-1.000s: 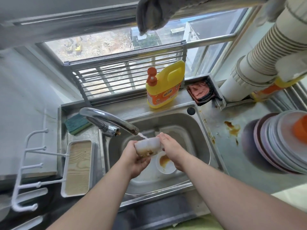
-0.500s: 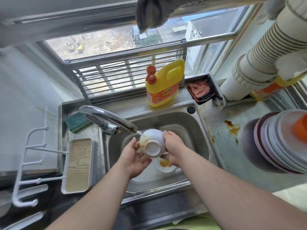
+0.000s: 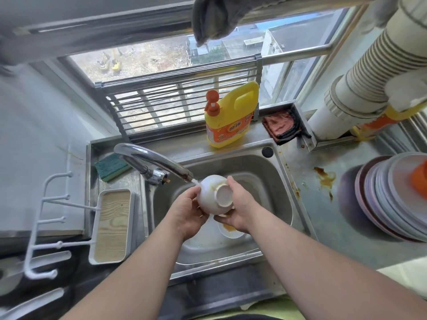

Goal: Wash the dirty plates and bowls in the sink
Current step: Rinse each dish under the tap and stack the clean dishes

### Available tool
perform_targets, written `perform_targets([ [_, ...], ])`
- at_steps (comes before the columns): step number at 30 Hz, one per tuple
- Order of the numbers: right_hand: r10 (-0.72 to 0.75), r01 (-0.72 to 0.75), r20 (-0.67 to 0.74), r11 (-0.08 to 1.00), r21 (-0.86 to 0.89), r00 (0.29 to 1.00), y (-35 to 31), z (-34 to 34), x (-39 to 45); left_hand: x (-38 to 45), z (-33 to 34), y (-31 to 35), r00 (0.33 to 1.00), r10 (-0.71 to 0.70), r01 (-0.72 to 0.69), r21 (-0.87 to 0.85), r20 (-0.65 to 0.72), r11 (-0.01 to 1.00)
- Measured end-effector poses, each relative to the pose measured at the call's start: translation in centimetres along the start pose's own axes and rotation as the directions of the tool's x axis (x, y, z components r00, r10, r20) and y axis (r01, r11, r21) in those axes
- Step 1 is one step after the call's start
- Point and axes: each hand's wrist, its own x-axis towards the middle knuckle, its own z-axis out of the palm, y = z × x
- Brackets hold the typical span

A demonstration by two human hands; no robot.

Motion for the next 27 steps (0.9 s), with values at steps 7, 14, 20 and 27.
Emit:
perform_targets([
  [7, 0.092, -0.092, -0.004, 0.995, -0.033, 0.996, -0.2, 1.3, -0.6, -0.8, -0.8, 0.3, 0.998, 0.025, -0.023, -0.043, 0.053, 0.999],
  [14, 0.129, -0.13, -0.016, 0.984, -0.124, 0.992, 0.5, 2.1, -0.7, -1.4, -2.0, -0.2, 0.996, 0.026, -0.018, -0.101, 0.084, 0.995],
  [20, 0.015, -0.013, 0.007, 0.971, -0.239, 1.0, 0.7, 2.5, -1.1, -2.1, -2.6, -0.6, 0.999, 0.04, -0.037, -0.102, 0.023, 0.994],
  [27, -0.142, 0.137, 0.003, 0.946, -0.293, 0.99, 0.6, 2.6, -2.0, -2.0, -3.7, -1.0, 0.998, 0.056, -0.054, -0.106, 0.011, 0.993],
])
